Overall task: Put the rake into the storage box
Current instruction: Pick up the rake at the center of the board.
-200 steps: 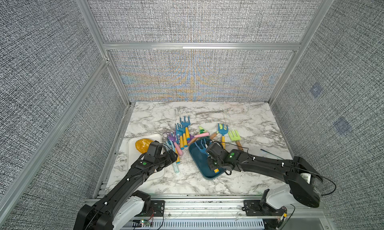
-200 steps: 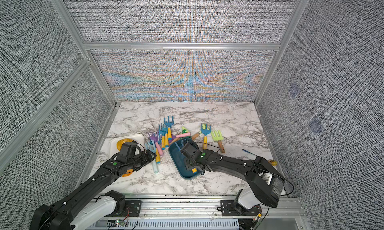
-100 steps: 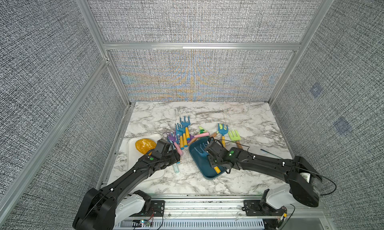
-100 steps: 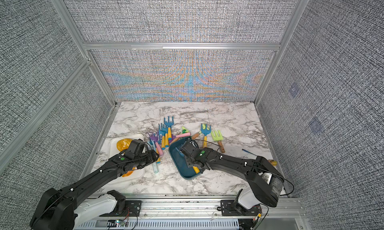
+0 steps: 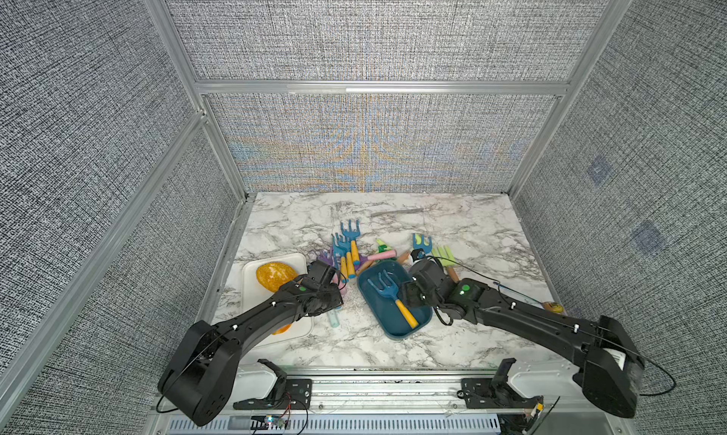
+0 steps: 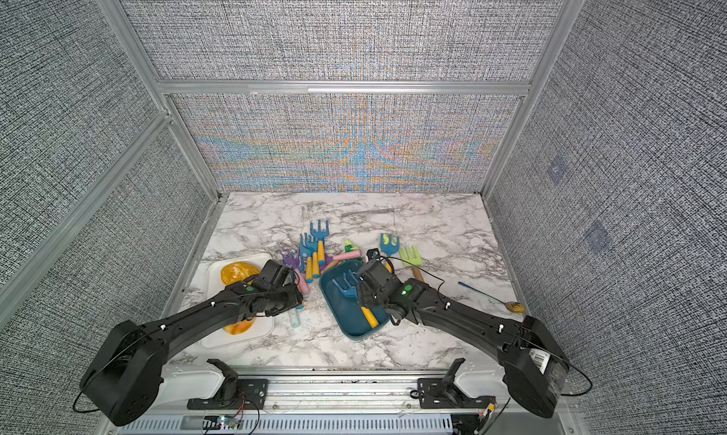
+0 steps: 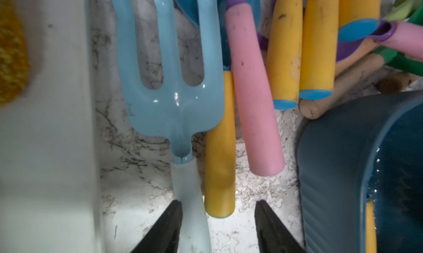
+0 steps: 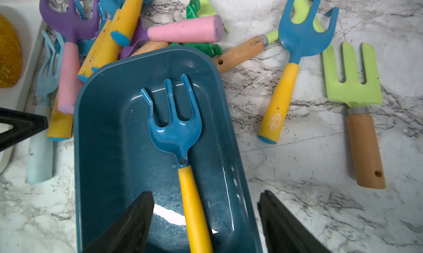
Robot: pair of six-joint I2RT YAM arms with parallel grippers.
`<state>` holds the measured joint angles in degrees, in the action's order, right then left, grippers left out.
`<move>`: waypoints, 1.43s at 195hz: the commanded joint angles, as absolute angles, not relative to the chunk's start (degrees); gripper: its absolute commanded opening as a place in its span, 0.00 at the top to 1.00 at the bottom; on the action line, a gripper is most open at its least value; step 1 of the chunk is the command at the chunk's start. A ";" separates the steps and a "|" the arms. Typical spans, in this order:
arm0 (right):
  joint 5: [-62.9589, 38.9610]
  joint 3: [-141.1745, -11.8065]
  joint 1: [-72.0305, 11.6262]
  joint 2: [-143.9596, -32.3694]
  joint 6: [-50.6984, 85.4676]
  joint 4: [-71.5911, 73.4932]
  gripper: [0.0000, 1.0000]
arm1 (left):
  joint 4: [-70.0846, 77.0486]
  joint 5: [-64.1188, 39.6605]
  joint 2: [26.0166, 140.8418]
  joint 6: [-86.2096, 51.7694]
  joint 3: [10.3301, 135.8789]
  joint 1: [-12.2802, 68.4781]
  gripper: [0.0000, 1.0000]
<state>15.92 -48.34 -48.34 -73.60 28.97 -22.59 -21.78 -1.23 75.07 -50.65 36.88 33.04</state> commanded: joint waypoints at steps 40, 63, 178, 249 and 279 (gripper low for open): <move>12.33 -46.36 -45.19 -70.82 28.23 -19.70 0.21 | -25.00 4.25 75.67 -50.97 37.34 33.49 0.45; 11.52 -43.74 -44.22 -70.33 28.04 -18.95 0.21 | -25.62 5.92 78.31 -51.07 37.91 33.49 0.43; 9.85 -41.86 -41.25 -68.68 27.42 -18.61 0.21 | -25.26 5.20 86.02 -49.79 41.52 33.76 0.75; 9.14 -41.63 -41.13 -67.77 28.08 -18.49 0.21 | -30.97 5.74 76.82 -48.47 41.68 33.78 0.80; 8.96 -41.64 -41.13 -67.41 28.41 -18.54 0.21 | -32.50 5.79 74.61 -48.47 41.37 33.82 0.80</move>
